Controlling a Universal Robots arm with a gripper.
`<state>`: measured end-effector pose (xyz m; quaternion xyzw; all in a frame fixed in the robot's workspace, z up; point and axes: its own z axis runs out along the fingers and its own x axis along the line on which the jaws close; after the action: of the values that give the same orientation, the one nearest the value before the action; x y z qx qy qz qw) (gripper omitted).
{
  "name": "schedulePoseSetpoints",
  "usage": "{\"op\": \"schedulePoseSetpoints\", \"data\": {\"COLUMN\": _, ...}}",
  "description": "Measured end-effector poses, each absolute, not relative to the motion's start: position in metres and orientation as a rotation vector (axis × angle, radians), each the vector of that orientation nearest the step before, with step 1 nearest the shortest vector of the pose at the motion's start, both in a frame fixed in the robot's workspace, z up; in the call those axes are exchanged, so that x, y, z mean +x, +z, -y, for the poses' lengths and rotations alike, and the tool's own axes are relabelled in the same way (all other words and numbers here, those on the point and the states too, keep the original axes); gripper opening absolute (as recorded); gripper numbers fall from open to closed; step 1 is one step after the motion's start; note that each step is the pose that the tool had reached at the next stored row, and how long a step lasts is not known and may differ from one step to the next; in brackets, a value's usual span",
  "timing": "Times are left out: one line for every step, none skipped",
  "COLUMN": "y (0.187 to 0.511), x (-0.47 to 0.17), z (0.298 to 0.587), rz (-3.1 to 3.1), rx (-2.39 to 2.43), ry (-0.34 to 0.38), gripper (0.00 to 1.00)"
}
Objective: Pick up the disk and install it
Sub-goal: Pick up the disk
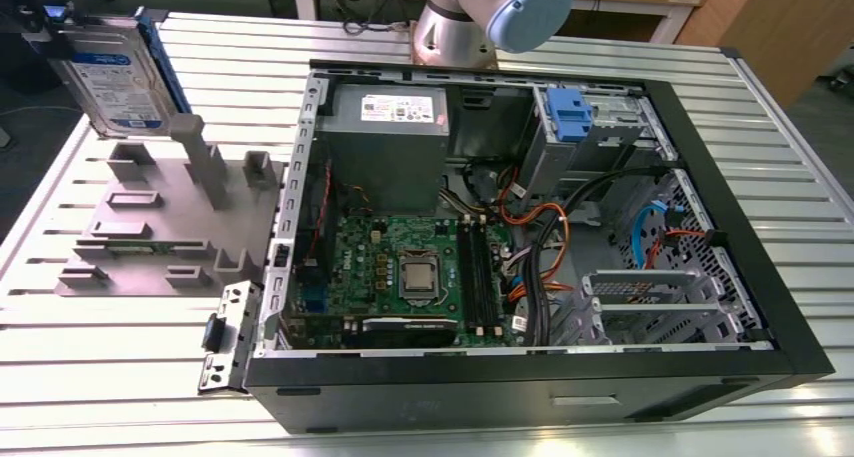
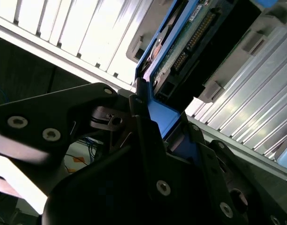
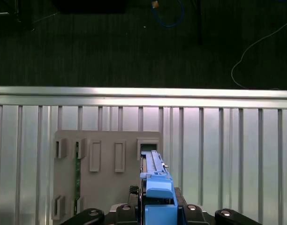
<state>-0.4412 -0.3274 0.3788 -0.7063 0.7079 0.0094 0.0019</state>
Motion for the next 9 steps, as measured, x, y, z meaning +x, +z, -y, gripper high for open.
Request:
{"op": "schedulePoseSetpoints", "data": {"y": 0.3966, "x": -0.4412, "z": 0.3274, "rz": -2.221, "rx": -2.216, "ry": 0.030, "gripper": 0.36}}
{"op": "schedulePoseSetpoints", "data": {"y": 0.4027, "x": -0.4412, "z": 0.3274, "rz": -2.221, "rx": -2.216, "ry": 0.030, "gripper": 0.36}}
{"op": "schedulePoseSetpoints", "data": {"y": 0.4030, "x": -0.4412, "z": 0.3274, "rz": -2.221, "rx": -2.216, "ry": 0.030, "gripper": 0.36}}
{"op": "schedulePoseSetpoints", "data": {"y": 0.4034, "x": -0.4412, "z": 0.3274, "rz": -2.221, "rx": -2.216, "ry": 0.030, "gripper": 0.36}}
{"op": "schedulePoseSetpoints", "data": {"y": 0.4037, "x": -0.4412, "z": 0.3274, "rz": -2.221, "rx": -2.216, "ry": 0.030, "gripper": 0.36}}
{"op": "schedulePoseSetpoints", "data": {"y": 0.4041, "x": -0.4412, "z": 0.3274, "rz": -2.221, "rx": -2.216, "ry": 0.030, "gripper": 0.36}}
{"op": "schedulePoseSetpoints", "data": {"y": 0.4045, "x": -0.4412, "z": 0.3274, "rz": -2.221, "rx": -2.216, "ry": 0.030, "gripper": 0.36}}
{"op": "schedulePoseSetpoints", "data": {"y": 0.4048, "x": -0.4412, "z": 0.3274, "rz": -2.221, "rx": -2.216, "ry": 0.030, "gripper": 0.36}}
{"op": "schedulePoseSetpoints", "data": {"y": 0.4051, "x": -0.4412, "z": 0.3274, "rz": -2.221, "rx": -2.216, "ry": 0.030, "gripper": 0.36}}
